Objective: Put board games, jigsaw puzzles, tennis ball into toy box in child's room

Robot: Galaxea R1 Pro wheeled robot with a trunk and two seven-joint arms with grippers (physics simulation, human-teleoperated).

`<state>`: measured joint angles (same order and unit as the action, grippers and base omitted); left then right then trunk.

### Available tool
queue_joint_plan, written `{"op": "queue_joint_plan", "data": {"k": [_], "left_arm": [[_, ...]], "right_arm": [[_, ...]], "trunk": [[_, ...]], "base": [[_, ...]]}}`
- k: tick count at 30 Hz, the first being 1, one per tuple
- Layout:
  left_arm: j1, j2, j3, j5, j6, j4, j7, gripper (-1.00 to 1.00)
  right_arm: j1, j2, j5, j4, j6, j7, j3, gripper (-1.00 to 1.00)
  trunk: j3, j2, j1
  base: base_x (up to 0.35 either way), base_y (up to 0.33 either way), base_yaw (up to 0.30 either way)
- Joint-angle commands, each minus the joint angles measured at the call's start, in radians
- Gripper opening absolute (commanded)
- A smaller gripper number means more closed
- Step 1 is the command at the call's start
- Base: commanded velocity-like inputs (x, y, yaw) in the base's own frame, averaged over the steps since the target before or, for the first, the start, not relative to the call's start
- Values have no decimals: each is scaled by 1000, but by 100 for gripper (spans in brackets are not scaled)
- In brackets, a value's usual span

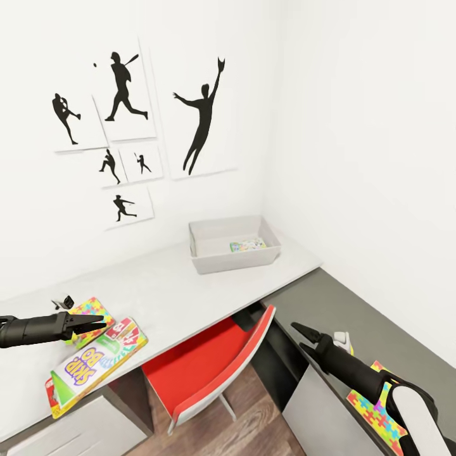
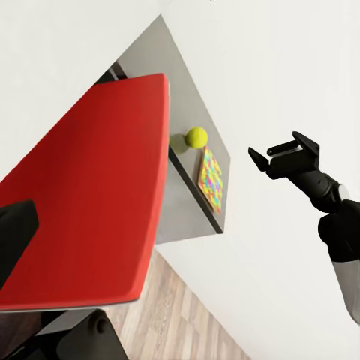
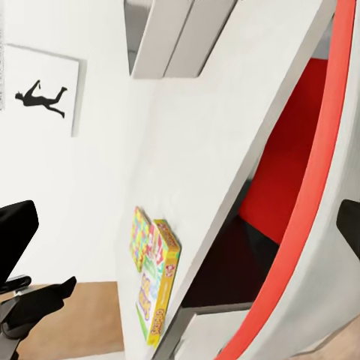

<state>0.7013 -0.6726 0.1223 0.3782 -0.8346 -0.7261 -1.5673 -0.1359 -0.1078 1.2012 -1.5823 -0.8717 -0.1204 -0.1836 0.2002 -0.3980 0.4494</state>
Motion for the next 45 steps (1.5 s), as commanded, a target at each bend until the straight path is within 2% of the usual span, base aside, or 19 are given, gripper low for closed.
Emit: {"op": "queue_joint_plan", "data": {"k": [1,45], "left_arm": [[1,-2,5,4,-11,1,-4,100],[1,-1,5,4,-11,1,-4,100]], "right_arm": [[-1,0,-8,0,-5,-8,-2,100],[-1,2,-8,1,-4,-6,0,100]], "trunk": [[0,-2,1],[-72,-2,1]], "base": [[-39,0,0],[-23,0,0]]}}
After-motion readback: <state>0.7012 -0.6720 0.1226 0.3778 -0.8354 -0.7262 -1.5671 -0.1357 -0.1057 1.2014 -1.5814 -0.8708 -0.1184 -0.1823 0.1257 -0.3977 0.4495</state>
